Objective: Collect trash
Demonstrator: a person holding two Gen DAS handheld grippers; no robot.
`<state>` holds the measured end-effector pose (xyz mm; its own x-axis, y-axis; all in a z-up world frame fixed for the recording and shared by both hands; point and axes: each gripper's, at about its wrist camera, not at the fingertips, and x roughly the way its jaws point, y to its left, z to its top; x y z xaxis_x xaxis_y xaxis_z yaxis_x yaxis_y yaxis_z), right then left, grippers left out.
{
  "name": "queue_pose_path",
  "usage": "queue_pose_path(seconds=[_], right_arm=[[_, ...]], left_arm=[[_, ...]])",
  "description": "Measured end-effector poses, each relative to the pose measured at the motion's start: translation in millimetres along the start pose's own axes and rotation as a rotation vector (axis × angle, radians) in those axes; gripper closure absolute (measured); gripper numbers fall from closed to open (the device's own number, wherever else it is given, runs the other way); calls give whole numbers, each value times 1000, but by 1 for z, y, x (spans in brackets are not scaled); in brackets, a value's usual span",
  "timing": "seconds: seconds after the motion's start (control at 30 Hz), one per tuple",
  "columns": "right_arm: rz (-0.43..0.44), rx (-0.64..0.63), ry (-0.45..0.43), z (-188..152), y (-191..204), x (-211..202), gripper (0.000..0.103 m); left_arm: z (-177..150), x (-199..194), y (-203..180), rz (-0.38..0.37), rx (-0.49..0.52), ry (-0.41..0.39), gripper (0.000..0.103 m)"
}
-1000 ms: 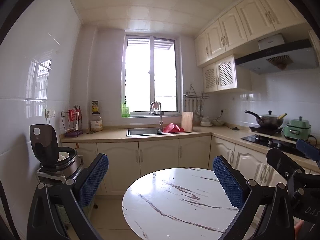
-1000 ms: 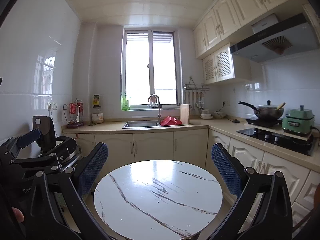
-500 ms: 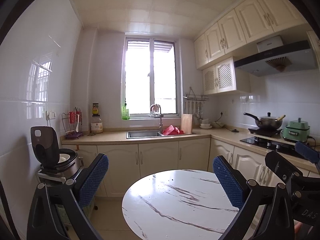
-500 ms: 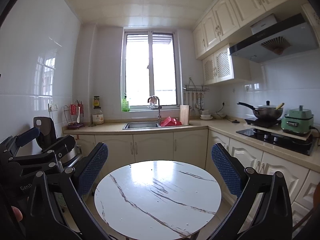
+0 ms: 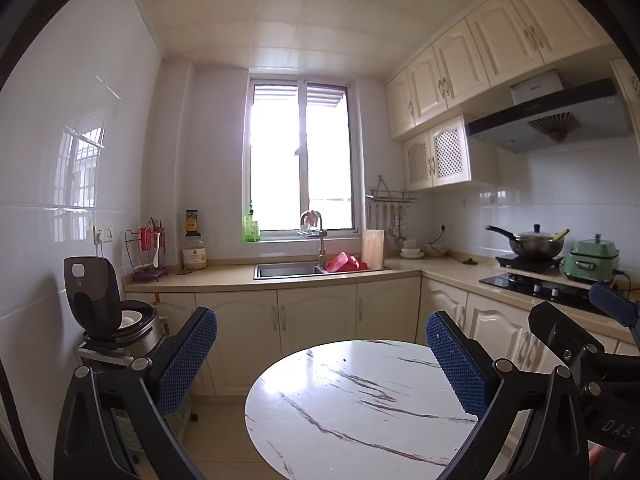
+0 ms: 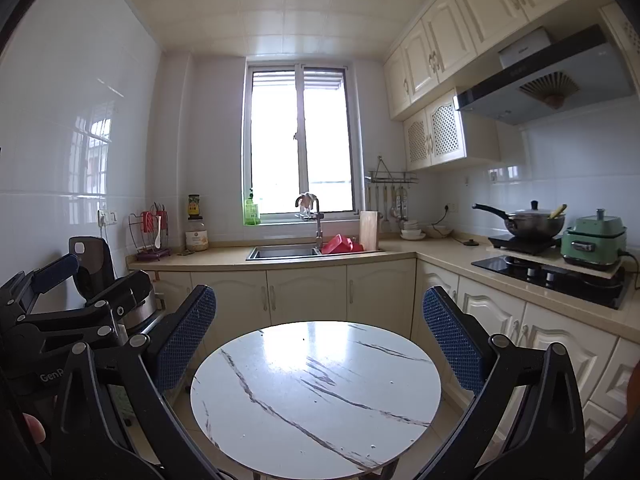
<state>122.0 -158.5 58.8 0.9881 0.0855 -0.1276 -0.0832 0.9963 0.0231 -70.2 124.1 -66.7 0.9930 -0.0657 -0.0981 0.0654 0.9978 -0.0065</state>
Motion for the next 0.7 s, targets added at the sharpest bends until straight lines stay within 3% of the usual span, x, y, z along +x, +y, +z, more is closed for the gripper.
queue_pose_path(seconds=[0.7], right_arm=[[-7,31,0,-3,-5,-15,0]], left_arm=[[-1,-6,-10,-4,30,4,1]])
